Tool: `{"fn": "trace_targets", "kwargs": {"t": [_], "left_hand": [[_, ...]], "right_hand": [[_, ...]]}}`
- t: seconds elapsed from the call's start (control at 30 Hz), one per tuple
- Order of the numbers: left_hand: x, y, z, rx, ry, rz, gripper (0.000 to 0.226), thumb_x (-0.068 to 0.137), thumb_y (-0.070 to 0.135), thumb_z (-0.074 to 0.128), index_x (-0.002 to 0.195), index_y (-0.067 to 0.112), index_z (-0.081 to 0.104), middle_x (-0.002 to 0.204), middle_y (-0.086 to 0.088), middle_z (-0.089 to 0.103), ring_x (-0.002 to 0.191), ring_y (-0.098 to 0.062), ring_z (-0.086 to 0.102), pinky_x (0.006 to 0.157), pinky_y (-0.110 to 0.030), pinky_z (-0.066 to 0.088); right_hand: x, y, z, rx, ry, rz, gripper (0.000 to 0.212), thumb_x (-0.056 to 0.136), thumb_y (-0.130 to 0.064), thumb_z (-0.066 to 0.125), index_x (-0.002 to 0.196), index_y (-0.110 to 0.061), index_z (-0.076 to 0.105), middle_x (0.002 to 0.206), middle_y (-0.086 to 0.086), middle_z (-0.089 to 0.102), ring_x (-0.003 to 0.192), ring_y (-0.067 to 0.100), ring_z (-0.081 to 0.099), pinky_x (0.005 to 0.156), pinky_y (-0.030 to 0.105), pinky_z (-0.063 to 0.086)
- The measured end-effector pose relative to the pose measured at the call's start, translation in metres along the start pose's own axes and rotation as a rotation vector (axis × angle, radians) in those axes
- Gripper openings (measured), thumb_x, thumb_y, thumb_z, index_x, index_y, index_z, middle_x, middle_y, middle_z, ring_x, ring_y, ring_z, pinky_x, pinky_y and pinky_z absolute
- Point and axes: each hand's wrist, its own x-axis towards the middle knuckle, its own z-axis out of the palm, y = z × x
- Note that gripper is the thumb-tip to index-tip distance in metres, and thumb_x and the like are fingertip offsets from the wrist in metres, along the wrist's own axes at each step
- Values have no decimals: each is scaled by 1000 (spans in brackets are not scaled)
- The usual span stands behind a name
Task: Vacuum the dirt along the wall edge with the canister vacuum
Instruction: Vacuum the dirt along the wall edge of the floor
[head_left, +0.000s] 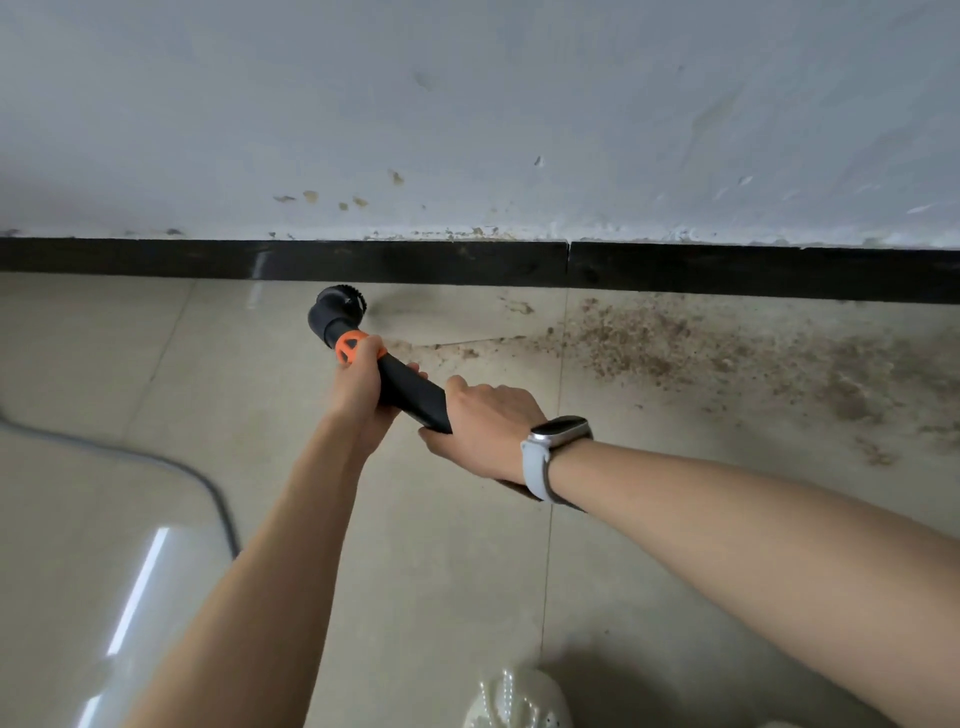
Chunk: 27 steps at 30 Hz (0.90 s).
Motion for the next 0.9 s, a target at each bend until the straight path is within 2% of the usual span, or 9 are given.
{"fn": "trace_targets", "kwargs": {"t": [0.1,0.3,0.47,0.63,0.73,0.9], "left_hand": [[21,17,-19,47,25,-12,14,92,19,47,102,11,41,91,-10,47,74,-21,58,51,-30,53],[39,33,-35,149,10,-105,13,92,20,50,90,10,43,92,-13,53,75,-21,61,51,-29,54],[35,30,-25,196,-36,-107,12,93,17,50,88,10,42,94,-15,52,75,-22,63,49,-29,55],[25,22,-7,241,-77,-105,13,95,21,49,90,12,42,91,-14,55,72,-21,64,58,-31,56],[16,18,3,264,-92,-106,11,94,20,49,90,12,43,89,-14,56,70,-20,64,52,-27,56],[0,6,17,251,-136,-123,10,95,20,49,95,12,43,90,-13,54,70,-20,63,53,-29,56]], "right_hand": [[25,-21,8,51,-22,-5,33,90,-45,49,90,-14,37,64,-4,43,51,14,43,46,29,24],[45,-39,18,145,-59,47,32,88,-44,52,87,-14,39,64,-3,44,51,15,43,46,28,23],[39,-31,19,172,-56,82,35,88,-46,51,79,-17,34,63,-4,47,49,14,45,44,26,24],[23,-18,18,199,-31,123,36,88,-47,51,78,-17,33,64,-4,45,50,14,44,44,28,24],[13,-10,16,203,-16,137,37,88,-47,51,75,-17,31,63,-4,44,50,14,43,45,28,24],[-5,5,15,179,-3,153,43,88,-47,50,67,-22,22,62,-4,45,49,14,44,44,27,24]]}}
